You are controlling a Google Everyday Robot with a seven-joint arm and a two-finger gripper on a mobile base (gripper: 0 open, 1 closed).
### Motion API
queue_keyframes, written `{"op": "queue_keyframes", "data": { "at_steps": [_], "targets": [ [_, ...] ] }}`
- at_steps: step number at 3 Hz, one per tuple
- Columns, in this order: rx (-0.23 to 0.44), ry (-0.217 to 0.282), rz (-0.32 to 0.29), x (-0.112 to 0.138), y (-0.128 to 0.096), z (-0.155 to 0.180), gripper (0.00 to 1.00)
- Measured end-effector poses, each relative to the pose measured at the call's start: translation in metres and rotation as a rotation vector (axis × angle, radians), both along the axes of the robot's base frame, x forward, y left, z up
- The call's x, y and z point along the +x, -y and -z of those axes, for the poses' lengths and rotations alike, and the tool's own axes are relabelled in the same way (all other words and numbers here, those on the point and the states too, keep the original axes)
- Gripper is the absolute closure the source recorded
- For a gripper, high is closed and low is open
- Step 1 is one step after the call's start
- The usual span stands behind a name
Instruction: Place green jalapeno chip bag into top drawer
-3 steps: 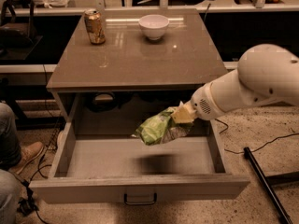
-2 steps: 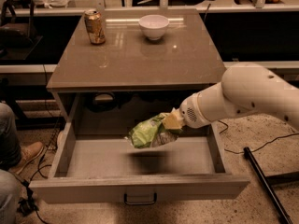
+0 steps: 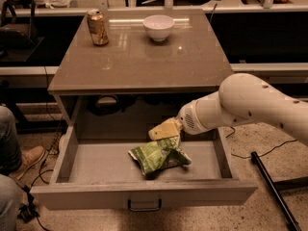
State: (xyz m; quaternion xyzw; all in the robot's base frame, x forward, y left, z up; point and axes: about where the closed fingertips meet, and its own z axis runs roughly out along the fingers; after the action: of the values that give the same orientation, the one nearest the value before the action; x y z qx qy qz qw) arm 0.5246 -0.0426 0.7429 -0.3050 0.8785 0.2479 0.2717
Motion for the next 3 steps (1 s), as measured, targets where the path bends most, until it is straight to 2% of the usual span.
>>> {"op": "queue_keyframes", "data": {
  "at_steps": [1,2,3],
  "targets": [
    [-0.023,0.039,0.007,0.02,0.046,-0.005,0.0],
    [-0.072,0.086,-0.029,0.045,0.103,-0.033,0.0],
    [-0.138,0.103,-0.079,0.061,0.135,-0.052,0.0]
  ]
}}
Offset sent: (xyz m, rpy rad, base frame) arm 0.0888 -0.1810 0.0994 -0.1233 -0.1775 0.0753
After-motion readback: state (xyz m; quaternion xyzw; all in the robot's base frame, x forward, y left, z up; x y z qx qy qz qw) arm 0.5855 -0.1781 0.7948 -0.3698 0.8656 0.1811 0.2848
